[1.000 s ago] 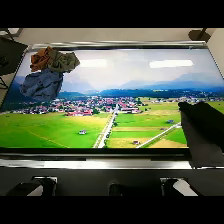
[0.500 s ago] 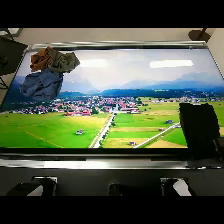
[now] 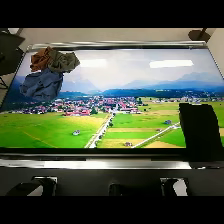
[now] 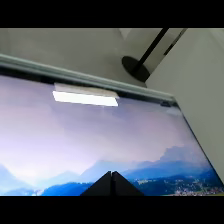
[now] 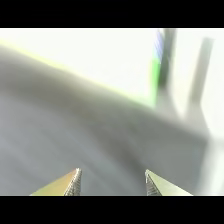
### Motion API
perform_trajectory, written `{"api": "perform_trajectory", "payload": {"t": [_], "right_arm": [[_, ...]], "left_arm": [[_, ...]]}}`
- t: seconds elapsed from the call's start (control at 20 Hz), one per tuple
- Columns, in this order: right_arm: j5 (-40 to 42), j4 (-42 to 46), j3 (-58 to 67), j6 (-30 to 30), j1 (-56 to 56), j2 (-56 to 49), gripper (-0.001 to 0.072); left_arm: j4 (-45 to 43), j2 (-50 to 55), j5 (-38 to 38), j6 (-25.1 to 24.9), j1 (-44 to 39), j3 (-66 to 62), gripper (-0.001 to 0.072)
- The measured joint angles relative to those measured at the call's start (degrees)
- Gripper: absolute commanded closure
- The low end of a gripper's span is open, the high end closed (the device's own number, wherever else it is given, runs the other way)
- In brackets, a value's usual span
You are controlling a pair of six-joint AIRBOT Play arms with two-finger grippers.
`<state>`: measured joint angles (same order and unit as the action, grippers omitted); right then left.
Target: Fold the shirts.
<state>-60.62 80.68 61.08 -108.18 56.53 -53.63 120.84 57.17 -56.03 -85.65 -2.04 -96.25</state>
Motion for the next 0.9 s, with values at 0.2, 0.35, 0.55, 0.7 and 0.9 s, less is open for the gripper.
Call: {"api": "perform_trajectory", "payload": {"t": [0.2,0.35,0.55,0.7,0.9], "right_arm": [[14.32,-14.16,12.7,11.43,-7.26,1.68,0.0216],[13.86,-14.43,17.03,17.4,-23.71,0.68,0.0216],[-0.85,-3.72,18.82,12.28,-46.69,-7.78,0.0193],[-14.05,-1.6,19.23,9.57,-56.26,-15.96,0.0193],[-23.15,-0.33,19.47,8.02,-61.18,-21.33,0.0194]], "left_arm": [[-12.96,3.26,1.03,-1.14,-3.85,-2.89,0.0681],[-32.04,9.68,-10.27,1.53,-7.61,-3.19,0.0483],[-39.85,16.98,-28.65,3.3,-9.68,4.02,-0.0013],[-35.21,14.67,-29.97,3.28,-11.58,16.9,-0.0013],[-33.2,7.45,-21.27,6.71,-14.05,31.19,-0.0013]]}}
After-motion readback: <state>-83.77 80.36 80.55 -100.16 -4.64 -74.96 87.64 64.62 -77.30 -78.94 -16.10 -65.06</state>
